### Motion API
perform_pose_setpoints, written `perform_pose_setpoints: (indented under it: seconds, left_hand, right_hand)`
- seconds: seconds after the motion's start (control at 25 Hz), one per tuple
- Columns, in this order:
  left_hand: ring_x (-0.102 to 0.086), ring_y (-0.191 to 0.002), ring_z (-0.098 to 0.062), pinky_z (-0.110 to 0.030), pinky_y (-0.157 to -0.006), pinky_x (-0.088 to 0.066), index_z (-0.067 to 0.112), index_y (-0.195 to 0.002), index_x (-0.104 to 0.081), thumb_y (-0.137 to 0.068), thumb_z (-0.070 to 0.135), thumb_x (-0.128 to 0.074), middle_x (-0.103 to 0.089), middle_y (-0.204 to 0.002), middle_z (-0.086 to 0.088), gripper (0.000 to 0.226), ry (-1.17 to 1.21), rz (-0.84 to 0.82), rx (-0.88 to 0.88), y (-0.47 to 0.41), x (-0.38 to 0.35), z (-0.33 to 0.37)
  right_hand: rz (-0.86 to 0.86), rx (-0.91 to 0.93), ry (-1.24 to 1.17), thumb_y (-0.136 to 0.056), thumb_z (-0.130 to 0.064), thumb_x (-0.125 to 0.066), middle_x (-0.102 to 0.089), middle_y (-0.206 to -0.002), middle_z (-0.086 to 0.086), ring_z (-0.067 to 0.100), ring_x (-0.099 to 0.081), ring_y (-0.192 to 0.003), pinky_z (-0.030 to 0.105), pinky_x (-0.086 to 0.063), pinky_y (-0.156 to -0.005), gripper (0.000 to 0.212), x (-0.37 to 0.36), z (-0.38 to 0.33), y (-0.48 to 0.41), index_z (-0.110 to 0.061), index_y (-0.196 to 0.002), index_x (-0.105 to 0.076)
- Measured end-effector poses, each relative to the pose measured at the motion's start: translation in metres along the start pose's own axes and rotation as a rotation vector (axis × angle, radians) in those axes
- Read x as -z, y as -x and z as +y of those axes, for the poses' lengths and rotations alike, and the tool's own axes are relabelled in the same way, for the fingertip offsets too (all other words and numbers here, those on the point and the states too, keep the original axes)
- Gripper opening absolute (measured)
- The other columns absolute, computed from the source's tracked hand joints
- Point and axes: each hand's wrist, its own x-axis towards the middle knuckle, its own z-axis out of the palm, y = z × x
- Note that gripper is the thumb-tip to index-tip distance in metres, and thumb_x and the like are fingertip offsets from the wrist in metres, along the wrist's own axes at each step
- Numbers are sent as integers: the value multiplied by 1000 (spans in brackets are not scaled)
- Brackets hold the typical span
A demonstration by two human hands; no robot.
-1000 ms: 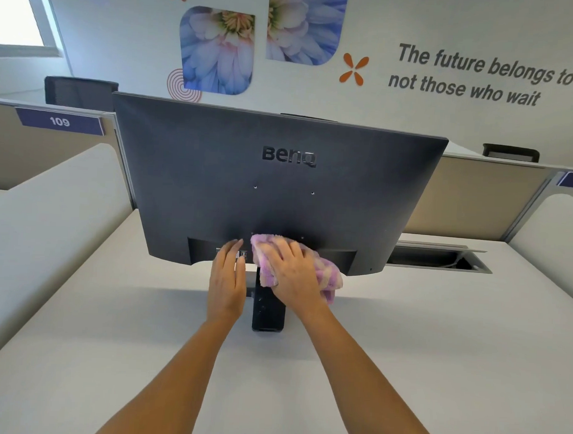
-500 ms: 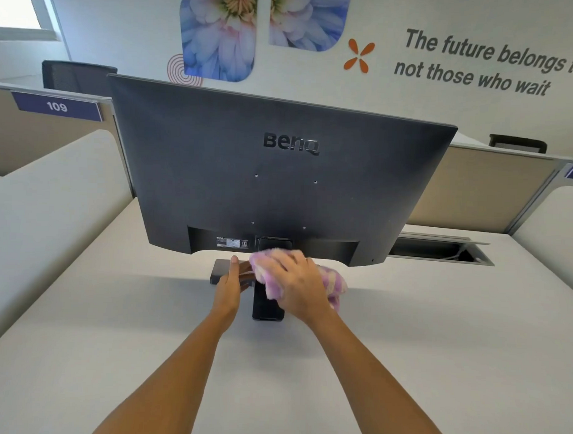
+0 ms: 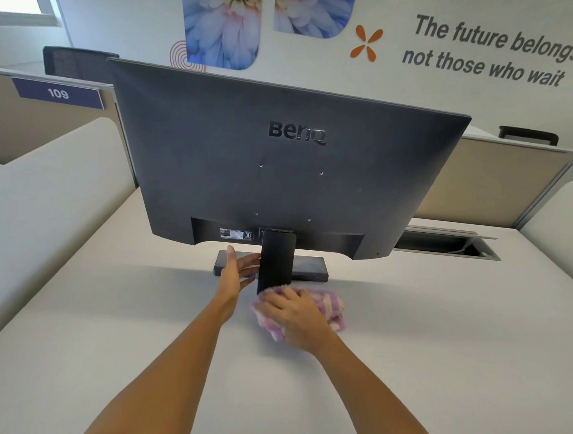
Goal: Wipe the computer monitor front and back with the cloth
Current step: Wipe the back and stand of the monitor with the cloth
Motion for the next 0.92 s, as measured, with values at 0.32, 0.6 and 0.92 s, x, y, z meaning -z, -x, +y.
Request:
perform_pose_setpoints:
  seconds: [0.32,0.6,0.92]
  left_hand:
    - [-59,-105,-24,-36,-101,-42,14,-114,-61,-99,49,-10,-63,-116,-10,63,9,20,-30,0,-1,-2]
    - [-56,-113,-27,-39,-106,-38,7,-122,-59,-98,51,-8,-62,-122,-11,71,6,14,18,-5,0,-2]
    - [-55,-117,-30,-39,-108,-37,5,-124,-58,-99,46,-9,-59,-126,-14,68,-15,21,10,-5,-2,1]
  right_hand:
    - [388,-227,-52,-69,-21,-76,-62,-122,0,25,-58,-105,38,-53,-78,63,56,22,-41,-25,-128,-56]
    - [73,-69,36,-71,-42,-73,-57,-127,-2,22,-55,-108,38,-51,-82,67,1,-11,-14,-28,-131,-49]
    - [316,-386,-113,-76,-27,-55,-64,-103,-7,20,-60,-87,31,-50,-73,45,1,5,22,-32,-120,-49]
